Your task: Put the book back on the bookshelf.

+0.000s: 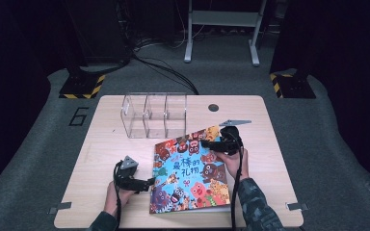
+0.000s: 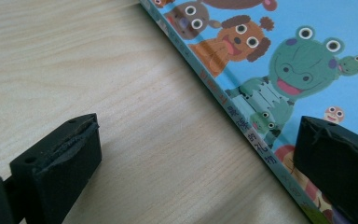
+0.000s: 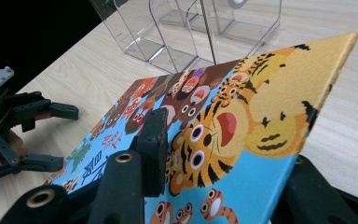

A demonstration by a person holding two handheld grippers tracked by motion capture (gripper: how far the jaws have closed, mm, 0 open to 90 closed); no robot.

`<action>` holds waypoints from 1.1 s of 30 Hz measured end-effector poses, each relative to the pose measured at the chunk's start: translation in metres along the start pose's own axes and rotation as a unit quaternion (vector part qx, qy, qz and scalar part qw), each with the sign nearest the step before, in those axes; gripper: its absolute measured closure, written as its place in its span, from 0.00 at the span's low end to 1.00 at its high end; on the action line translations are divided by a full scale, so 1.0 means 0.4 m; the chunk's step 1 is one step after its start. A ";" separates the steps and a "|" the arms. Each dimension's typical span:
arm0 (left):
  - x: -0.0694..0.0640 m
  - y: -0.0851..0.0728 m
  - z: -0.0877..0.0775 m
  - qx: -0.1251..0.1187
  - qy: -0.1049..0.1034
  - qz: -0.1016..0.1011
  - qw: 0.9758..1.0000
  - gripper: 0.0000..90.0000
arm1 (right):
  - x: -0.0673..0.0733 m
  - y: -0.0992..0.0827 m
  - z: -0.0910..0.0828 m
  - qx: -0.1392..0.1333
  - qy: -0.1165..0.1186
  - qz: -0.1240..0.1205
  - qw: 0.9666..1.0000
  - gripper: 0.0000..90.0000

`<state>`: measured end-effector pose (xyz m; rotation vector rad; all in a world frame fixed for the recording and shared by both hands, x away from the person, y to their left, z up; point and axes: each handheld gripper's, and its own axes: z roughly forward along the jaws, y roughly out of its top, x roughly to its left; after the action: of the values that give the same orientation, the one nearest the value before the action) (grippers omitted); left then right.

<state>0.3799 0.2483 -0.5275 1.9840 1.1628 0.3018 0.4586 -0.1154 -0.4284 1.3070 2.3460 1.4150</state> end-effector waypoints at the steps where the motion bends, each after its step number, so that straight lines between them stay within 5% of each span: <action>1: 0.002 0.003 0.000 0.002 -0.002 -0.002 1.000 0.00 | 0.002 -0.001 -0.003 -0.001 0.002 -0.002 1.000 0.66; 16: -0.006 0.045 -0.015 0.000 -0.057 -0.023 0.998 0.00 | 0.024 -0.005 -0.025 -0.028 -0.004 -0.032 0.999 0.66; 33: -0.012 0.068 -0.007 0.005 -0.086 -0.030 0.996 0.00 | 0.054 -0.015 -0.044 -0.060 -0.005 -0.058 0.997 0.66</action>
<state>0.3927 0.2387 -0.5050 1.9385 1.1127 0.0931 0.4328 -0.1132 -0.4162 1.1256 2.2515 1.4850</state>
